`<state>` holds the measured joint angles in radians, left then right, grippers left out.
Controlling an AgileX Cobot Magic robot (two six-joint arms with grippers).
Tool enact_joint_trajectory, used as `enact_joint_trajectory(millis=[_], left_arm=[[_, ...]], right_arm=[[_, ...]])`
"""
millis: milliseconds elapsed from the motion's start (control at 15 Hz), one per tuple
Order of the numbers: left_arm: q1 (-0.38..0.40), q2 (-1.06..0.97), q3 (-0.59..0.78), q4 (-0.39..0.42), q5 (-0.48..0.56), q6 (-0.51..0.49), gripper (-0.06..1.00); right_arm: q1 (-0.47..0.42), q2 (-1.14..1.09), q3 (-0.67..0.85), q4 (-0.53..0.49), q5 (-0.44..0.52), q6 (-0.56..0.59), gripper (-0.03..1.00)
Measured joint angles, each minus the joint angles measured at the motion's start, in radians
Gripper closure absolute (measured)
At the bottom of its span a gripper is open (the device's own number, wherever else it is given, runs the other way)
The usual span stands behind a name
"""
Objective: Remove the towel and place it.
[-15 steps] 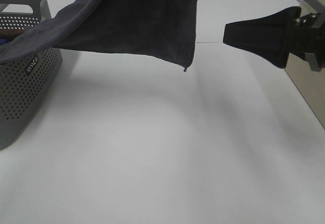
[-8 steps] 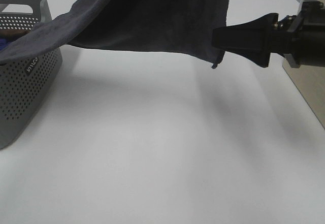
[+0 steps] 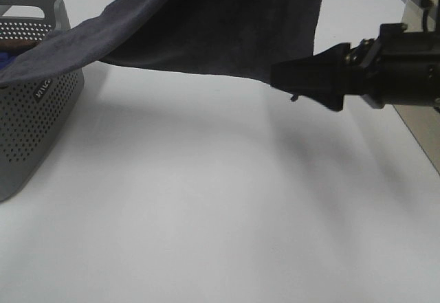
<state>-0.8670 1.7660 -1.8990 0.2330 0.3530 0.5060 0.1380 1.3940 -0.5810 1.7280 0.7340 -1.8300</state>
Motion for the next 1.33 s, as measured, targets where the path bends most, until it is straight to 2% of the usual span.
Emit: enact_joint_trajectory(millis=[133,267,400,667,867,933,1000,1067,1200,1267,1333], left_arm=[[0.0,-0.001,0.0,-0.015,-0.009,0.0,0.94],[0.0,-0.001,0.0,-0.019,-0.007,0.0,0.94],[0.0,-0.001,0.0,-0.014,0.024,-0.001,0.94],[0.0,-0.001,0.0,-0.013,0.043,-0.001,0.94],[0.0,-0.001,0.0,-0.013,0.048,-0.001,0.94],[0.0,-0.001,0.0,-0.013,0.054,-0.002,0.94],[0.0,-0.001,0.0,-0.013,0.057,-0.002,0.94],[0.0,-0.001,0.0,-0.013,0.069,-0.002,0.94],[0.0,-0.001,0.0,-0.012,0.111,-0.002,0.94],[0.0,-0.001,0.0,-0.006,0.134,-0.002,0.94],[0.0,-0.001,0.0,0.006,0.151,-0.002,0.94]], right_arm=[[0.071,0.018,0.0,-0.002,-0.085,-0.01,0.19],[0.107,0.018,0.0,-0.002,-0.169,-0.013,0.31],[0.107,0.018,0.0,-0.001,-0.183,-0.007,0.41],[0.107,-0.024,-0.031,-0.001,-0.184,0.02,0.45],[0.107,-0.031,-0.033,-0.003,-0.216,0.03,0.71],[0.107,-0.031,-0.033,-0.011,-0.233,0.042,0.76],[0.107,-0.031,-0.033,-0.024,-0.242,0.051,0.86],[0.107,-0.031,-0.033,-0.066,-0.26,0.081,0.96],[0.107,-0.031,-0.037,-0.211,-0.268,0.205,0.96],[0.107,-0.031,-0.051,-0.327,-0.258,0.313,0.96],[0.107,-0.031,-0.087,-0.488,-0.231,0.47,0.96]])
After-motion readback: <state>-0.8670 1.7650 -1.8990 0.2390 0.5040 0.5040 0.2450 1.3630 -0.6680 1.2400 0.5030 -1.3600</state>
